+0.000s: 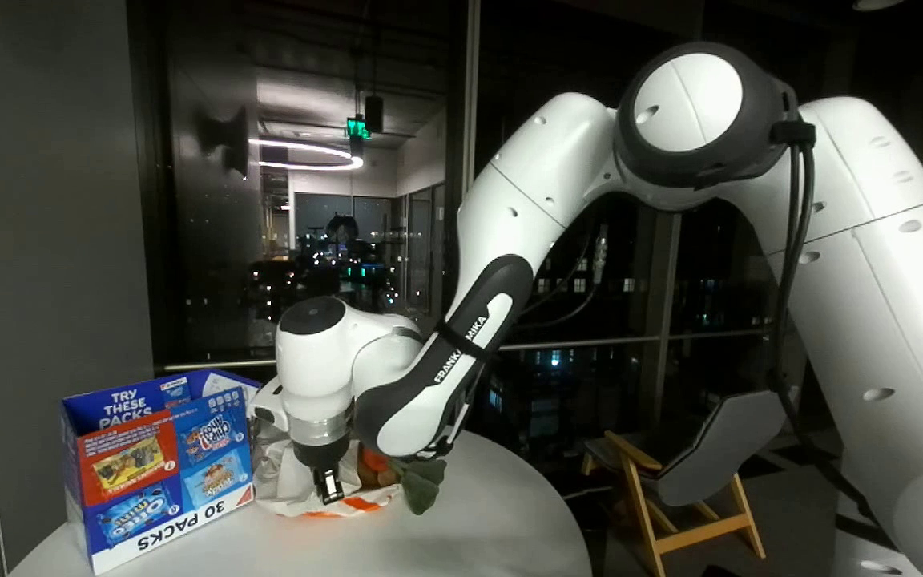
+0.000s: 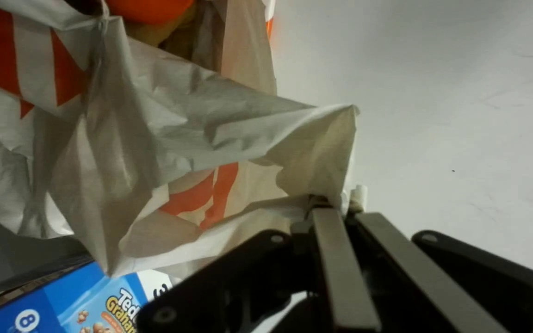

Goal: Pick up all the items on the table except the blue box and put them into the plastic bag one by one

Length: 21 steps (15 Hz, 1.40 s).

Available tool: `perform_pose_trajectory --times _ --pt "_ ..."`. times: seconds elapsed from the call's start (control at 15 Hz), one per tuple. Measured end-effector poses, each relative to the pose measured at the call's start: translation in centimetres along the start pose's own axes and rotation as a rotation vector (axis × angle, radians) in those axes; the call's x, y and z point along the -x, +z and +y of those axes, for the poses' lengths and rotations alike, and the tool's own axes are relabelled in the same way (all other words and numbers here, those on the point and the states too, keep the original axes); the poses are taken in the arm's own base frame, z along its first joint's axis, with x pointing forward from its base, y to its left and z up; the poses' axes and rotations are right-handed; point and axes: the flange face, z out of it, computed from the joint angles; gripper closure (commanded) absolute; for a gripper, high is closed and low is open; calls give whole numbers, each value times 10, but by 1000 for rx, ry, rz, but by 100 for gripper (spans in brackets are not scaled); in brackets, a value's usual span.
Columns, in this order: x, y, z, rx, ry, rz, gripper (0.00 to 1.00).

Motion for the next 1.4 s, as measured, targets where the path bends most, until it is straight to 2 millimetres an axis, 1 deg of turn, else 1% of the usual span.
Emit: perform_pose_trajectory --times 0.4,0.67,0.87,1.4 --pt "6 -40 -11 22 -6 10 93" --pt "6 -57 -30 -1 -28 5 92" --pt "4 -67 -47 -35 -43 -11 94" --pt "1 -119 -64 34 -88 -12 95"
